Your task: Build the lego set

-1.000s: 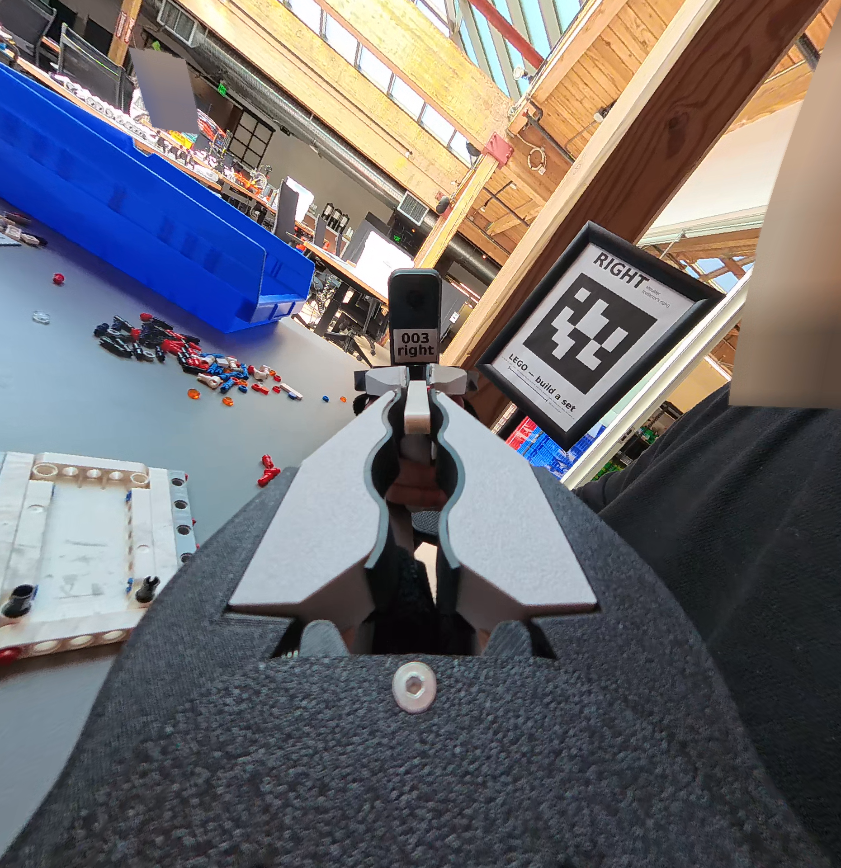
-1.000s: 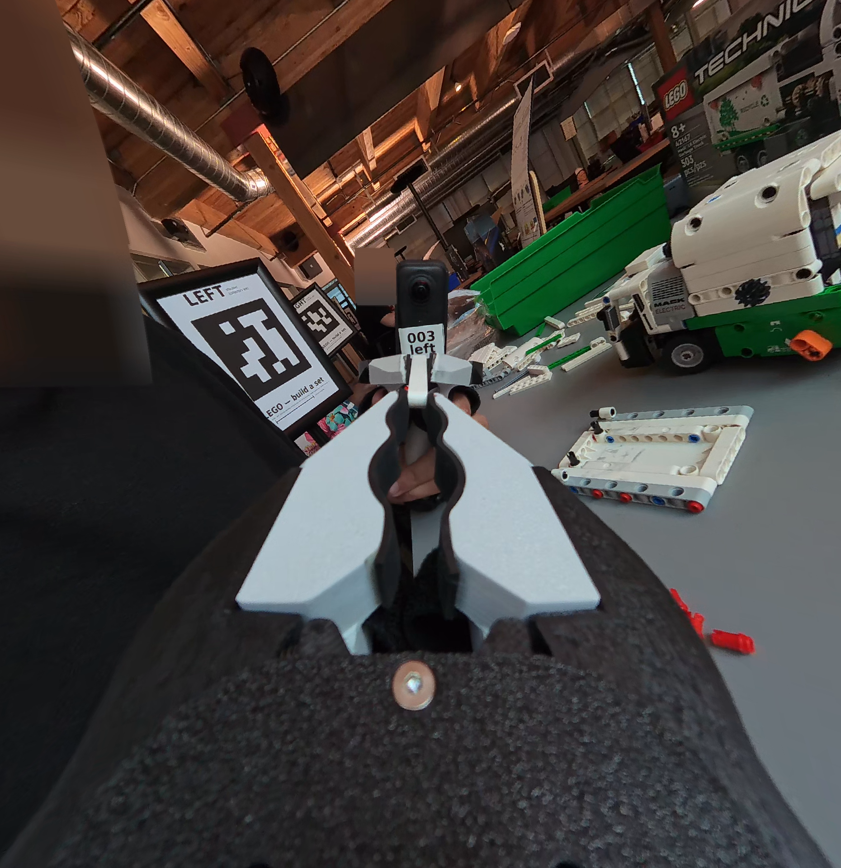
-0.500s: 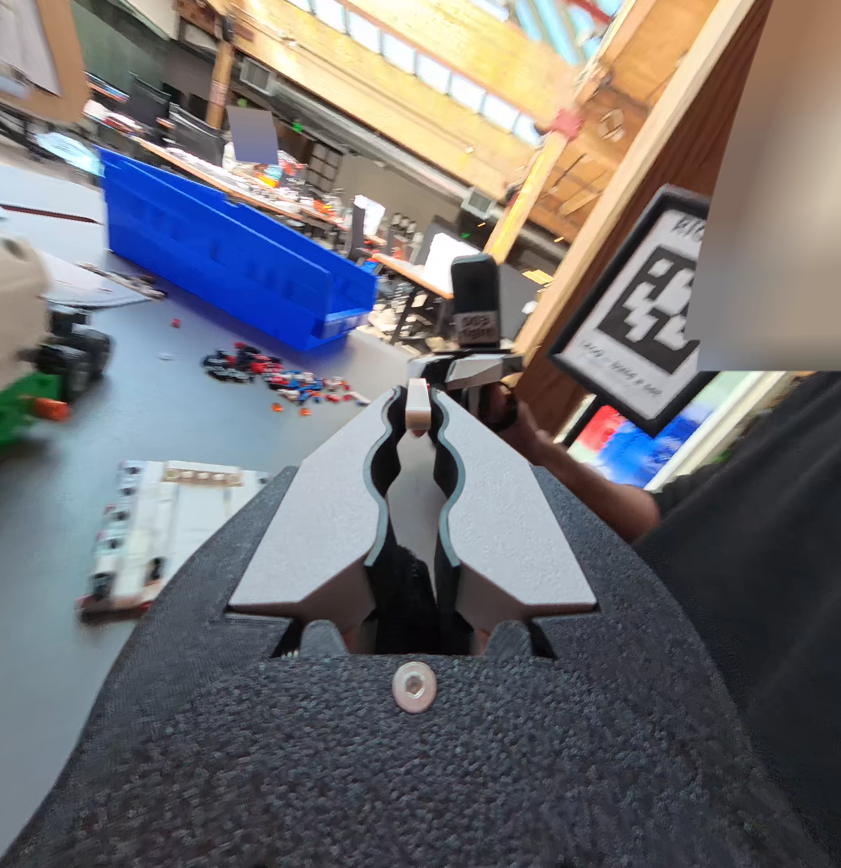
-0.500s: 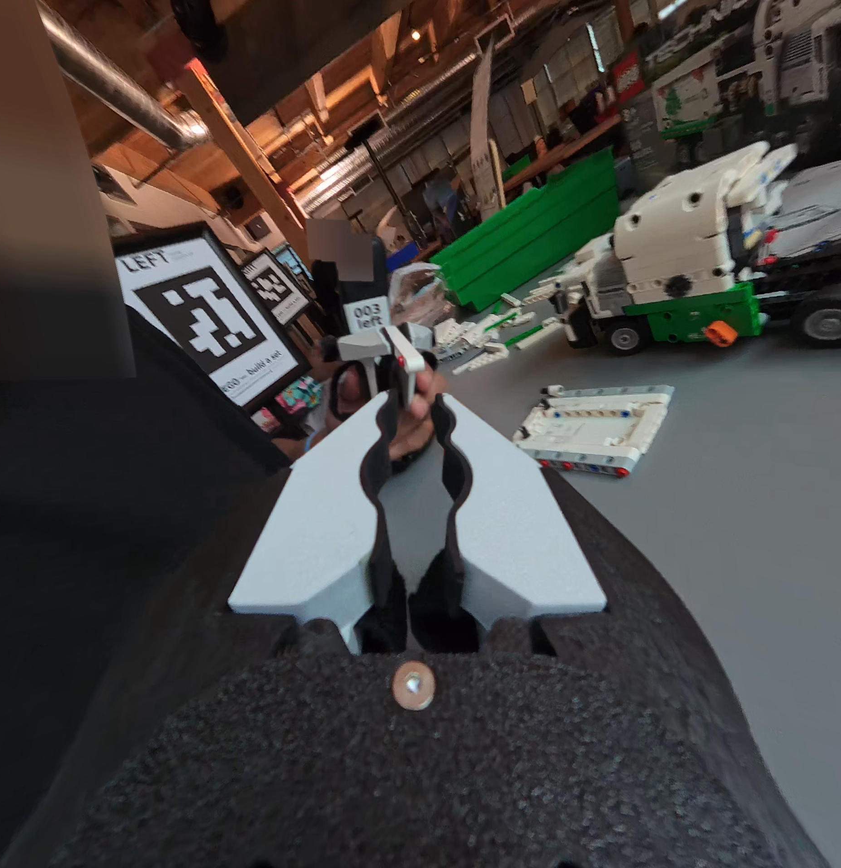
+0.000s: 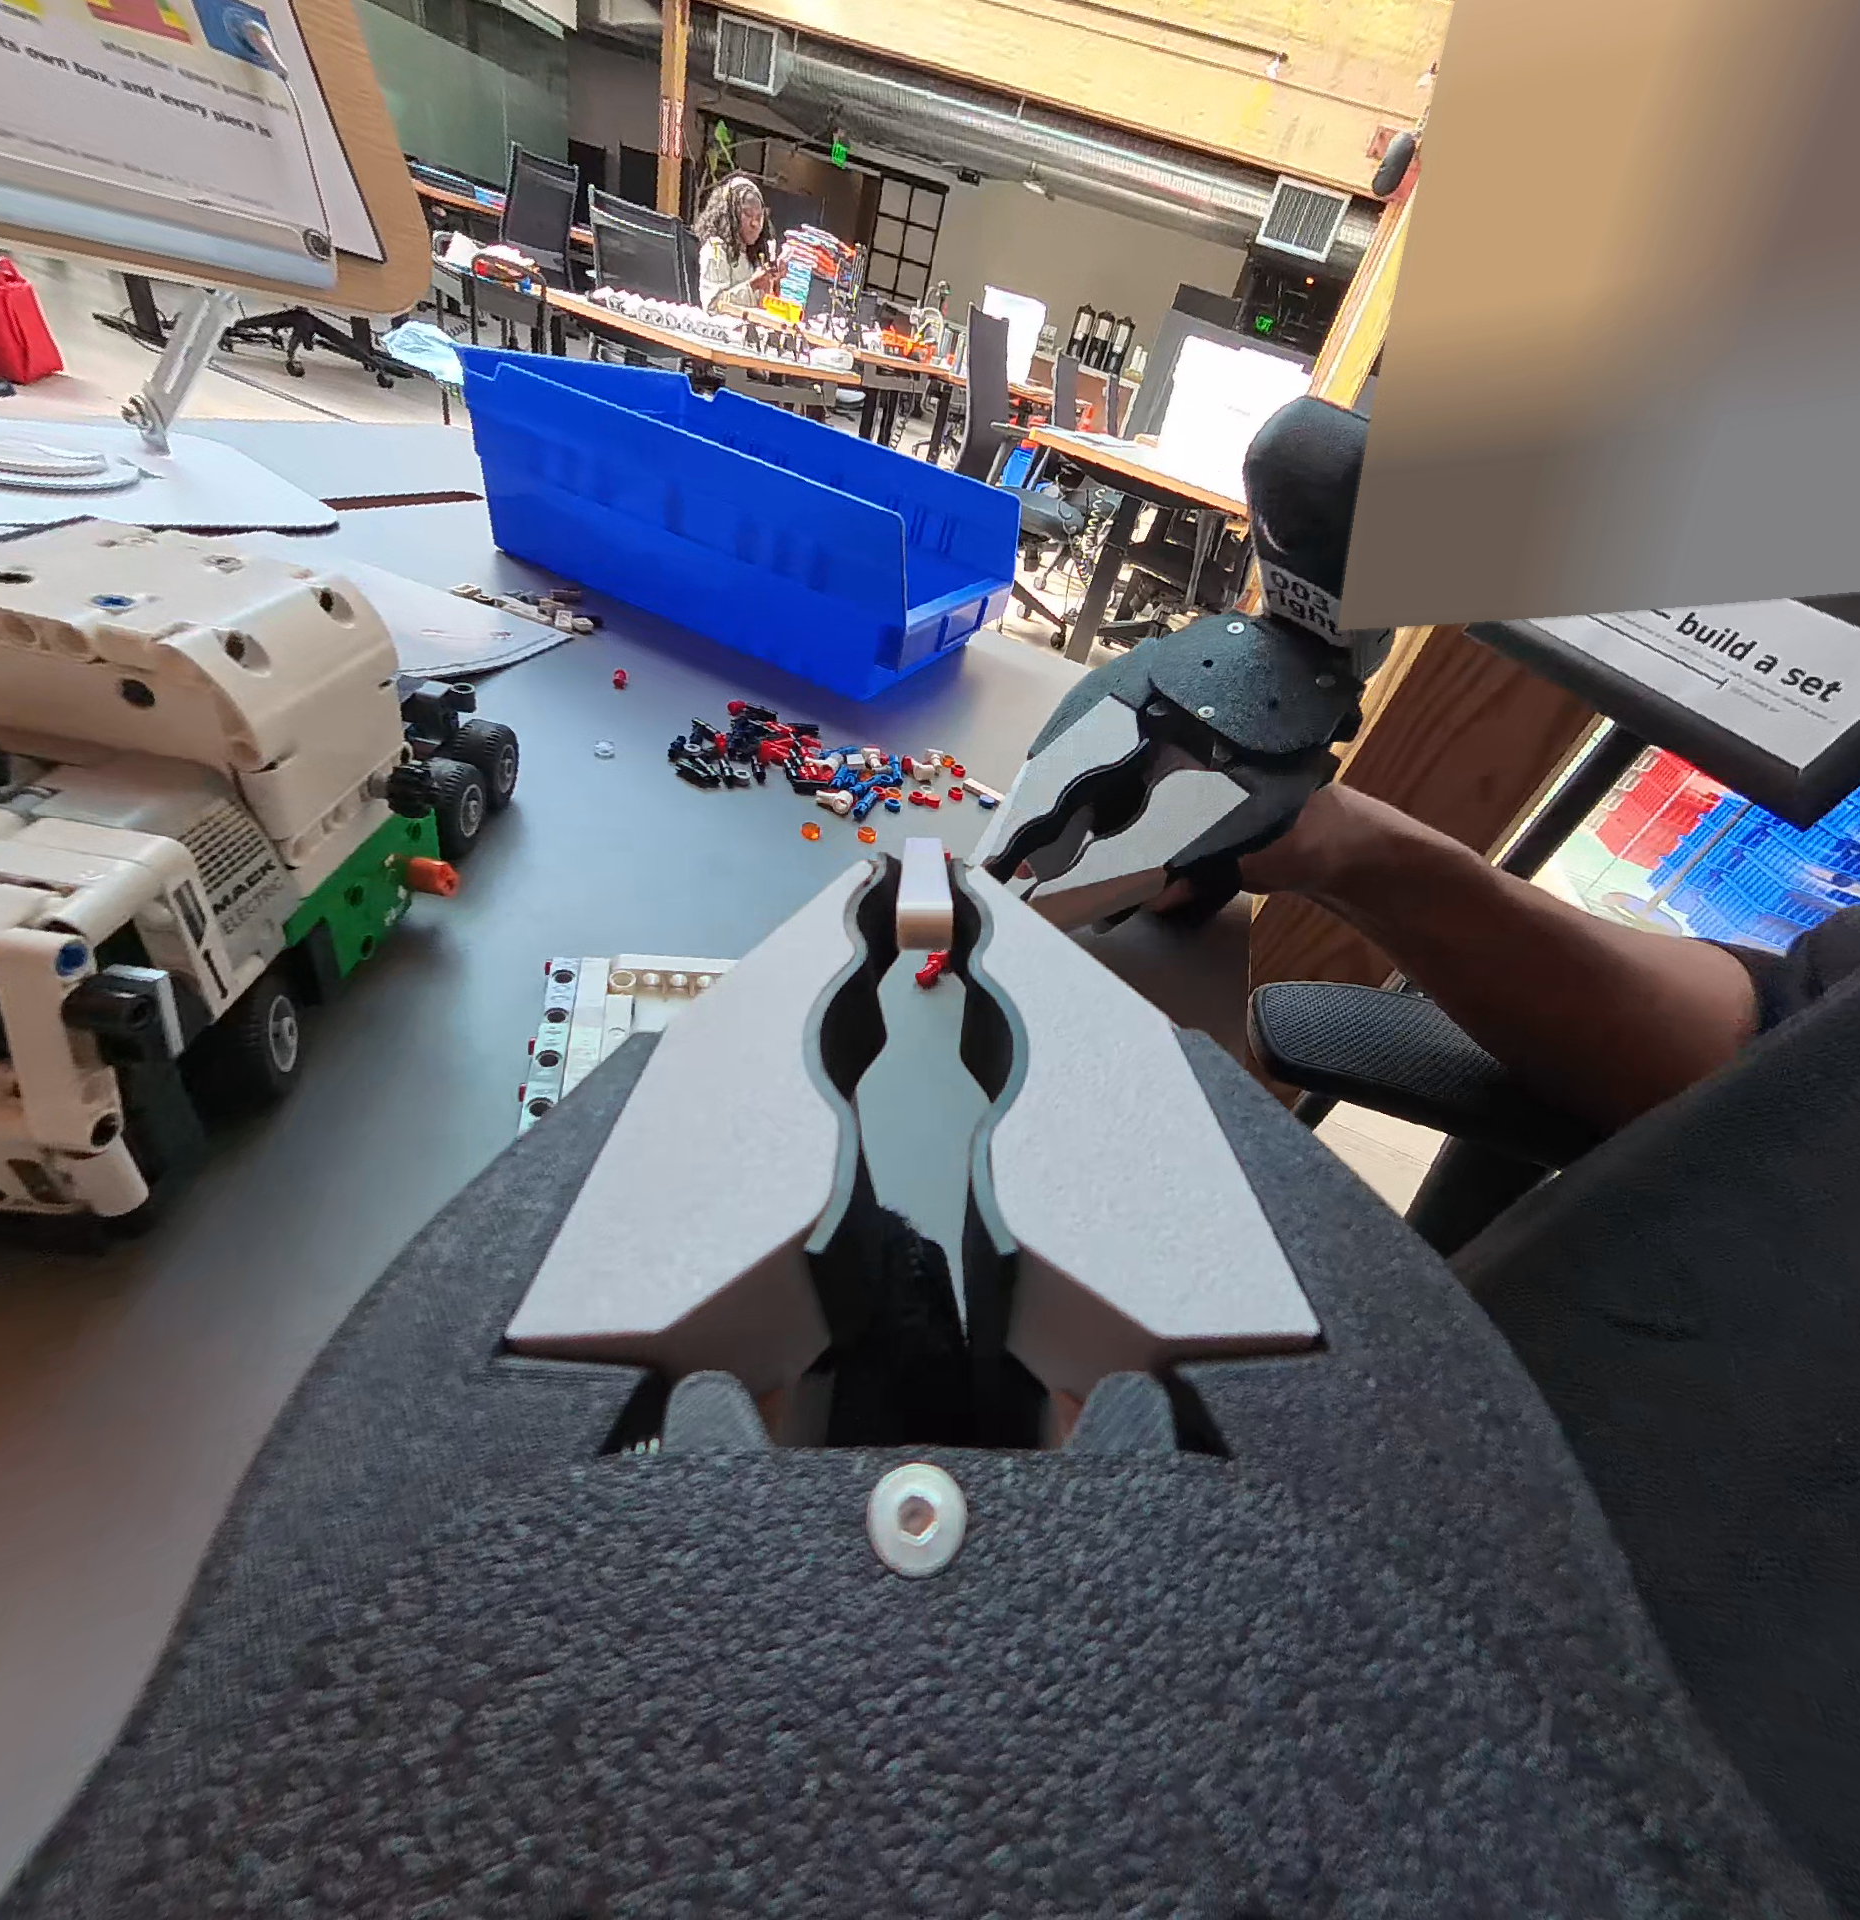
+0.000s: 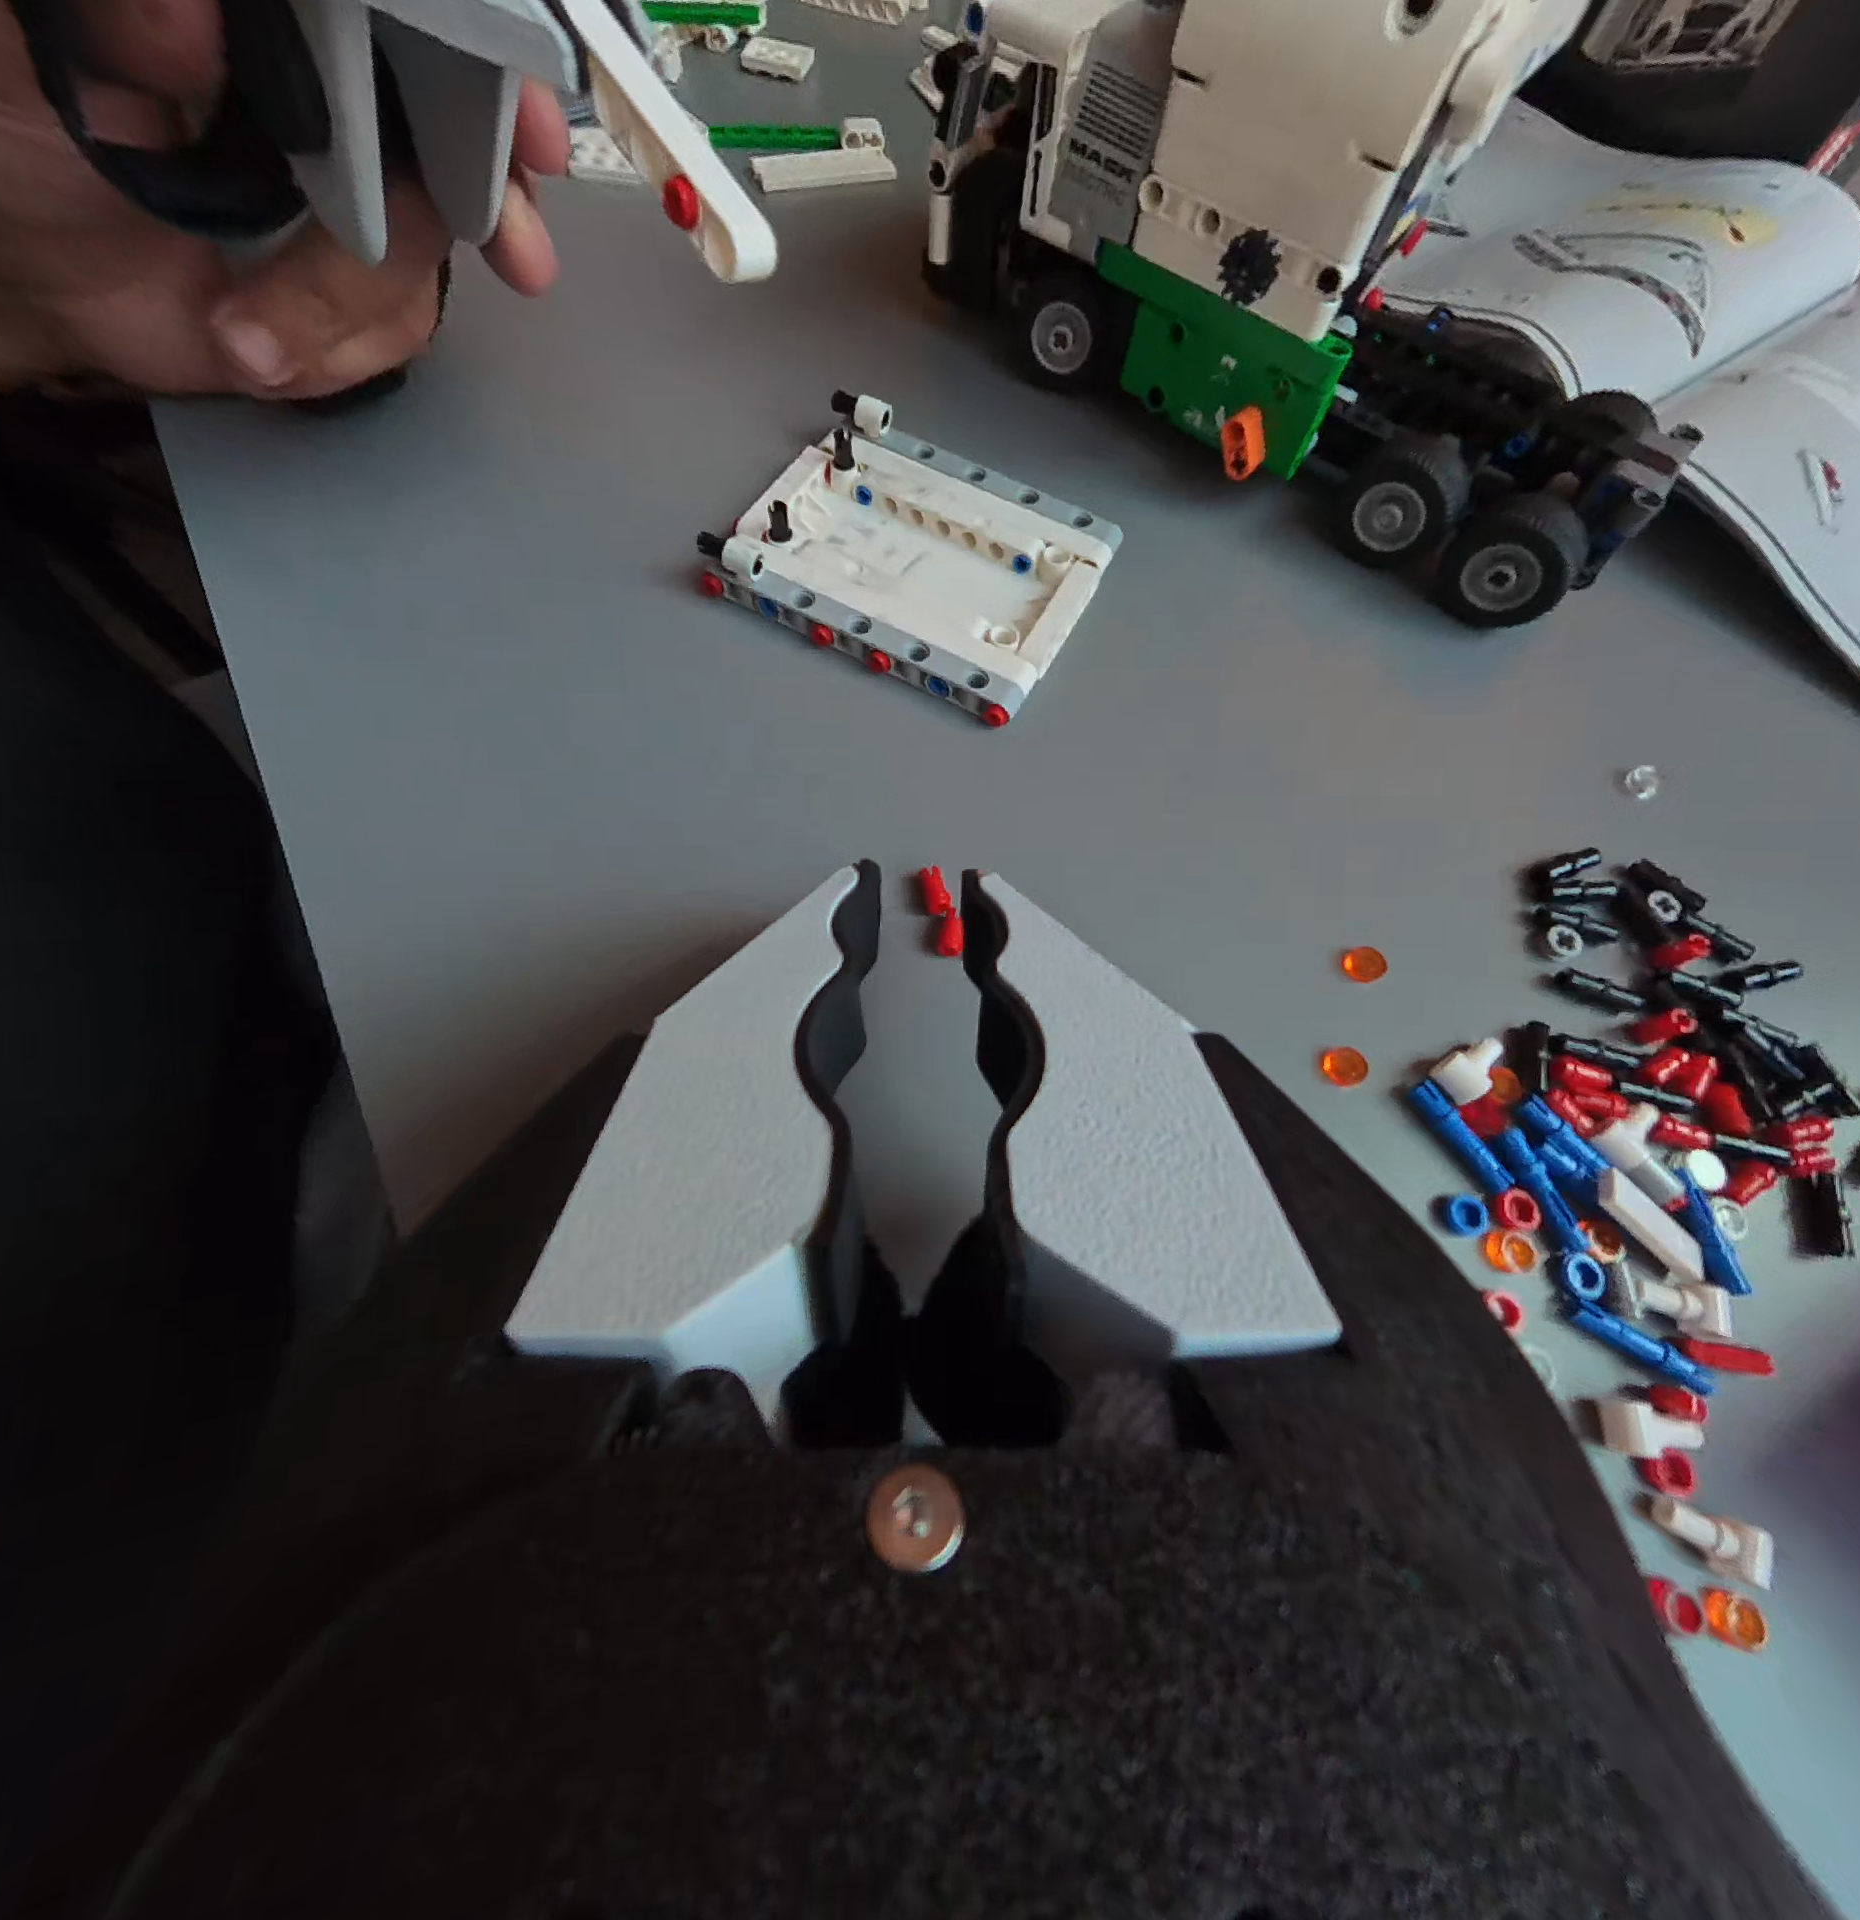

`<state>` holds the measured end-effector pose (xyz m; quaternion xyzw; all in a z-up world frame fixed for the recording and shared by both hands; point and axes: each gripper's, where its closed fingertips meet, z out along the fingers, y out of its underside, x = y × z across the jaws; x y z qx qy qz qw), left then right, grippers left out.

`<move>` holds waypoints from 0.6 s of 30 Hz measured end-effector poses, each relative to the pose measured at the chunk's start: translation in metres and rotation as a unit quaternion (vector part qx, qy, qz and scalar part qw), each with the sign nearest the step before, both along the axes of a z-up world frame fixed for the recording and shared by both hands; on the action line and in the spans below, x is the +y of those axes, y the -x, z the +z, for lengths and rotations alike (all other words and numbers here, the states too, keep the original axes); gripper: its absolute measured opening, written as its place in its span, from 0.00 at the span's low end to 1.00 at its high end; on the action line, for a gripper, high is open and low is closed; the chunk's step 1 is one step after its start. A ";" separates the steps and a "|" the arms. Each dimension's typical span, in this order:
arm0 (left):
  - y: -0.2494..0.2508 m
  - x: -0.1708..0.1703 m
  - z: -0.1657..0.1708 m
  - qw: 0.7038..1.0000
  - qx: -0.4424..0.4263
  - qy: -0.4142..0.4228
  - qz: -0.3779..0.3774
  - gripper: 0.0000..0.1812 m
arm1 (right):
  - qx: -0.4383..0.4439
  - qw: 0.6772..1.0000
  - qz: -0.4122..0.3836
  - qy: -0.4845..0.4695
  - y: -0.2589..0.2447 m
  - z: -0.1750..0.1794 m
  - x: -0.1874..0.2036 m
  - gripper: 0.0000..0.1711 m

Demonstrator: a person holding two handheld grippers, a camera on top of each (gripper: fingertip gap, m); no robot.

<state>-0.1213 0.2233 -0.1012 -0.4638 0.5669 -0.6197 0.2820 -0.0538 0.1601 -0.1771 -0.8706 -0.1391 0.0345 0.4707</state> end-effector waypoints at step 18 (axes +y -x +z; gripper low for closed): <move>0.000 -0.007 -0.003 1.000 0.007 -0.013 -0.015 0.03 | -0.049 0.996 0.059 0.054 -0.002 -0.021 0.008 0.06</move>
